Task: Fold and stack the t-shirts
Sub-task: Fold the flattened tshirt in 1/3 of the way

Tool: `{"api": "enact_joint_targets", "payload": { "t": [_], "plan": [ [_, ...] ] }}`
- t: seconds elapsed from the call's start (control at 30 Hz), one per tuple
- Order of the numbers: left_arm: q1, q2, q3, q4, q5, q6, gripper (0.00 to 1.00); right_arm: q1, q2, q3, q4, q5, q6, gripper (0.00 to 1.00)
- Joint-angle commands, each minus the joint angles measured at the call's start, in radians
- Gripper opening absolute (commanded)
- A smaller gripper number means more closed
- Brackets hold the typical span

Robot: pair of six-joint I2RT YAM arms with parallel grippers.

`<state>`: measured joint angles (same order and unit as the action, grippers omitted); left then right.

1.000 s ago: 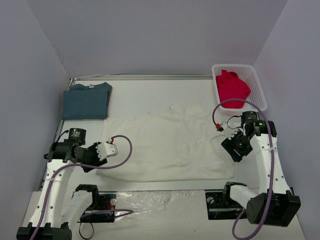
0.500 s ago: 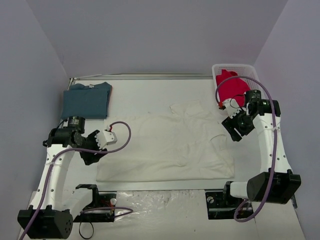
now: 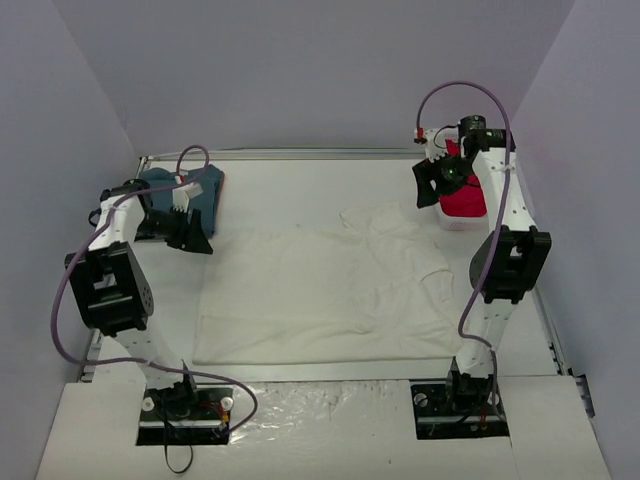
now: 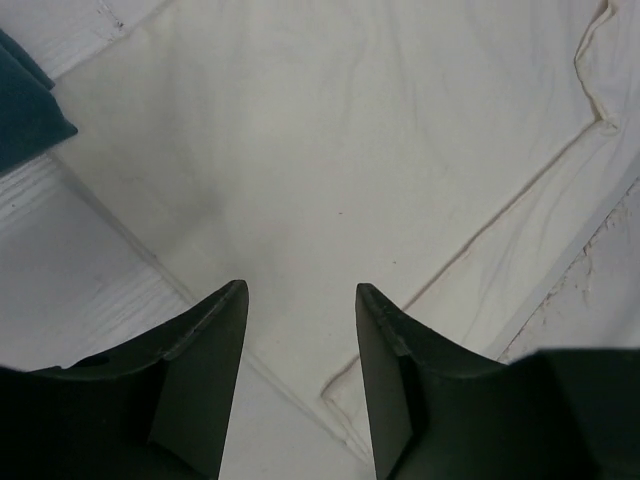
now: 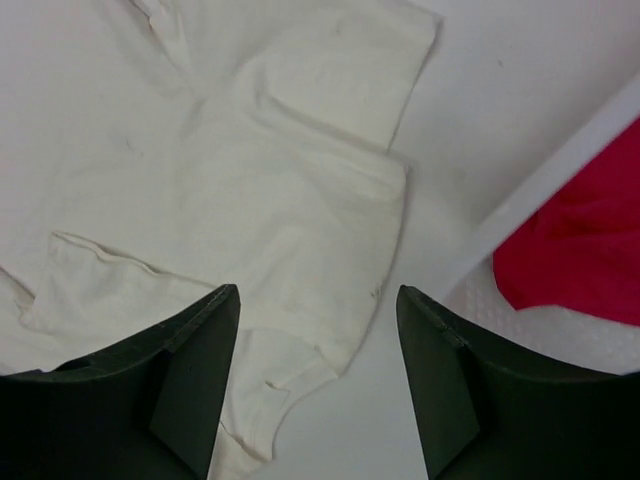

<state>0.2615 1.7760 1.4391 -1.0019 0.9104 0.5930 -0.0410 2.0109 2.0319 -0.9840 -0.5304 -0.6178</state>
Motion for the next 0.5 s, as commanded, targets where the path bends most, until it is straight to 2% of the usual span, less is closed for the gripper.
{"api": "enact_joint_targets", "payload": {
  "t": [0.0, 0.23, 0.33, 0.47],
  "plan": [
    [0.016, 0.064, 0.06, 0.023, 0.101, -0.096, 0.45, 0.076, 0.107, 0.172, -0.064, -0.028, 0.068, 0.6],
    [0.041, 0.149, 0.069, 0.16, 0.003, -0.237, 0.44, 0.131, 0.23, 0.327, -0.071, 0.006, 0.093, 0.61],
    [0.042, 0.148, 0.032, 0.25, -0.082, -0.317, 0.38, 0.136, 0.255, 0.343, -0.07, 0.012, 0.092, 0.61],
    [0.042, 0.146, -0.025, 0.371, -0.139, -0.38, 0.38, 0.136, 0.265, 0.33, -0.071, 0.01, 0.086, 0.61]
  ]
}}
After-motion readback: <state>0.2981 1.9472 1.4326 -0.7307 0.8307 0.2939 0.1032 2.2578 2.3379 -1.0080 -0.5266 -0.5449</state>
